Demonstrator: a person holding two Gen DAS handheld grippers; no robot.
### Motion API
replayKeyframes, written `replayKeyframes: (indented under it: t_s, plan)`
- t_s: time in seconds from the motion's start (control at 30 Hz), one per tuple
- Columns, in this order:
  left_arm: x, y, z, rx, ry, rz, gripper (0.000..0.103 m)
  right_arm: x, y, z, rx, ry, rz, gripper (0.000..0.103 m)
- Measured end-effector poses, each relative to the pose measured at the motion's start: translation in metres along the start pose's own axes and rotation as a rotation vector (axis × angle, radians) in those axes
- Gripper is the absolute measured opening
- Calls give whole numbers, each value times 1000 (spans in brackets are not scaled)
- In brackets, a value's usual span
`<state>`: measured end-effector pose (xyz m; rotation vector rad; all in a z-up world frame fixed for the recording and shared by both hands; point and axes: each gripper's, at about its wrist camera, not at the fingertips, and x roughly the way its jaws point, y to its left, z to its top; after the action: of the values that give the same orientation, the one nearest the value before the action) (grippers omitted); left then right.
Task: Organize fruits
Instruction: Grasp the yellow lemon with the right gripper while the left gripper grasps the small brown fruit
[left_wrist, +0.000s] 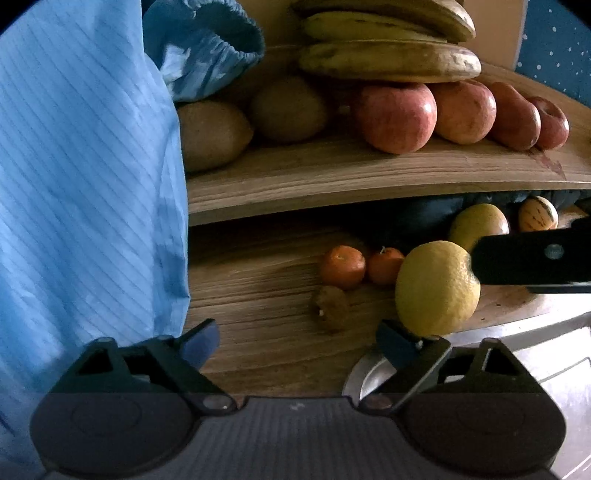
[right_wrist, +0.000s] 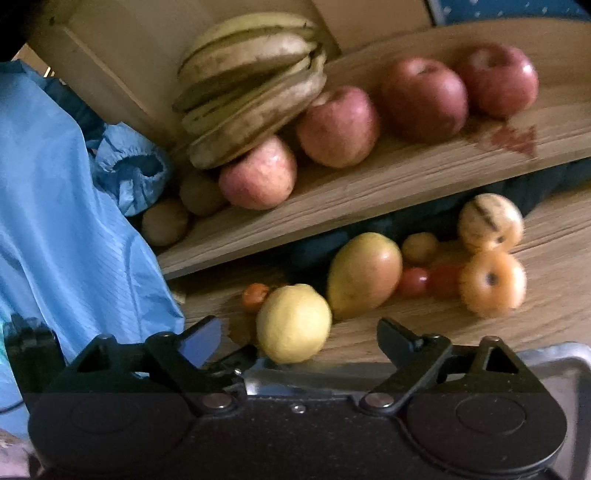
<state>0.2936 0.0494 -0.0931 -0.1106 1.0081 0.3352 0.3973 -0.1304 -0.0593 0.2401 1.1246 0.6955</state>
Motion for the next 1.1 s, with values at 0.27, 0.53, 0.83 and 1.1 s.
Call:
replayKeyframes:
  t_s: [0.27, 0.53, 0.83, 1.1]
  plan:
    - [8, 11, 5, -23, -3, -17, 85, 27, 4, 8, 10, 78, 7, 85]
    - [14, 15, 11, -24, -6, -29, 83, 45, 2, 8, 44, 106, -6, 81]
    - [17, 17, 8, -14, -3, -59, 73, 52, -2, 5, 91, 117, -22, 65]
    - [25, 24, 12, -7, -5, -117, 58, 58, 2, 4, 104, 123, -34, 59]
